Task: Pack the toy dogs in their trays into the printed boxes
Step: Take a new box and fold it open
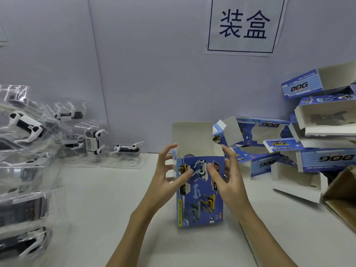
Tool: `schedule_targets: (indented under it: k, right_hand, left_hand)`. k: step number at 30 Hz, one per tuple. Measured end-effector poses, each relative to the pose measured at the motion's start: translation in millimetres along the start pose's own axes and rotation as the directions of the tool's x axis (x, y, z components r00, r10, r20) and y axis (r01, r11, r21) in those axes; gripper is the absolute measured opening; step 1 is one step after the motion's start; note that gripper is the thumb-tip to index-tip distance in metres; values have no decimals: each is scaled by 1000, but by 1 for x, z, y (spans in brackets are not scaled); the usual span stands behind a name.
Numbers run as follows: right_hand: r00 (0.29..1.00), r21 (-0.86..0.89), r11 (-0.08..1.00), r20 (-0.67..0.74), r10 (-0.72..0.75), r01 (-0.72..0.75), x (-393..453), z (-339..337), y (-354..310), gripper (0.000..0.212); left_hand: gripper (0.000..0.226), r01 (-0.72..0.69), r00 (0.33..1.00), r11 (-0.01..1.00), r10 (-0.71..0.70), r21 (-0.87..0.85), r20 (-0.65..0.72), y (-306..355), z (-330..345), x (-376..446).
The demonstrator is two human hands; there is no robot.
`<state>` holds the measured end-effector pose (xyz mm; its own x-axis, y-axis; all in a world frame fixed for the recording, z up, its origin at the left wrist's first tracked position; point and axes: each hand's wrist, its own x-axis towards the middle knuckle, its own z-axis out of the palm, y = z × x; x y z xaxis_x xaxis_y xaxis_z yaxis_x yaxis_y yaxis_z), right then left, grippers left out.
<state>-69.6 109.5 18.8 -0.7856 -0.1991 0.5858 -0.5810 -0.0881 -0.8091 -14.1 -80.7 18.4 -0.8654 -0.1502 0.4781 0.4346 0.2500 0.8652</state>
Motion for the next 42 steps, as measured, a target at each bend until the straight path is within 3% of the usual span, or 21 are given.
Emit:
schedule_targets:
  k: [5,7,11,14,16,19,23,25,27,30,32,33,35,36,39,42]
  right_hand:
    - [996,-95,994,77,-49,56,0,-7,2,26]
    - [993,-68,996,105,-46,54,0,-7,1,27]
    - [986,-89,991,146,-86,100,0,-11,-6,55]
    - [974,-101,993,225,-33,57,3,-21,-9,44]
    - [975,-61,998,220,-5,19,2,-24,-11,43]
    - [987,-16,1000,160,15,-13,2,-20,-13,61]
    - [999,-70,997,29,-25,27,-8,1,-6,76]
    - [997,-86,996,77,-15,22,-15,13,-3,93]
    - [991,-111,993,127,46,-32,-18,25,-4,121]
    - [987,-155,980,75,140,-127,-13,30,-10,140]
    - [980,26,983,90,180,-183,-9,23,-9,126]
    - [973,167,960,101,209,-224,-7,18,-10,109]
    - [927,457,807,182,327,-375,-5,6,-10,72]
    - [906,518,743,221,361,-423,-4,2,-9,61]
    - [890,497,739,213,403,-454,-3,-1,-4,43]
    - [881,478,742,207,424,-470,-1,-5,-4,43]
  left_hand:
    - [38,-42,997,998,45,-41,61,3,13,-3]
    - [41,-47,997,998,49,-42,57,7,14,-4]
    - [64,-14,998,1000,14,-13,60,13,8,-4]
    - [78,-26,993,998,20,49,116,15,0,-2]
    - [73,-27,991,996,15,86,136,15,-6,-1]
    - [74,-45,995,997,38,66,93,14,-7,0]
    - [82,-99,992,993,104,60,-78,11,1,0]
    - [70,-88,989,996,90,21,-115,14,4,1]
    - [45,-43,997,992,36,-115,-65,17,4,4]
    - [47,-75,994,968,55,-240,-90,15,0,5]
    - [57,-87,984,970,48,-227,-171,13,-2,4]
    - [62,-80,981,968,34,-238,-193,12,-2,3]
    - [70,-46,984,967,1,-252,-177,12,-3,3]
    - [76,5,990,973,-39,-232,-139,13,-2,3]
    - [102,180,979,969,-193,-170,-66,22,7,4]
    - [96,184,974,983,-185,-23,-134,22,16,4]
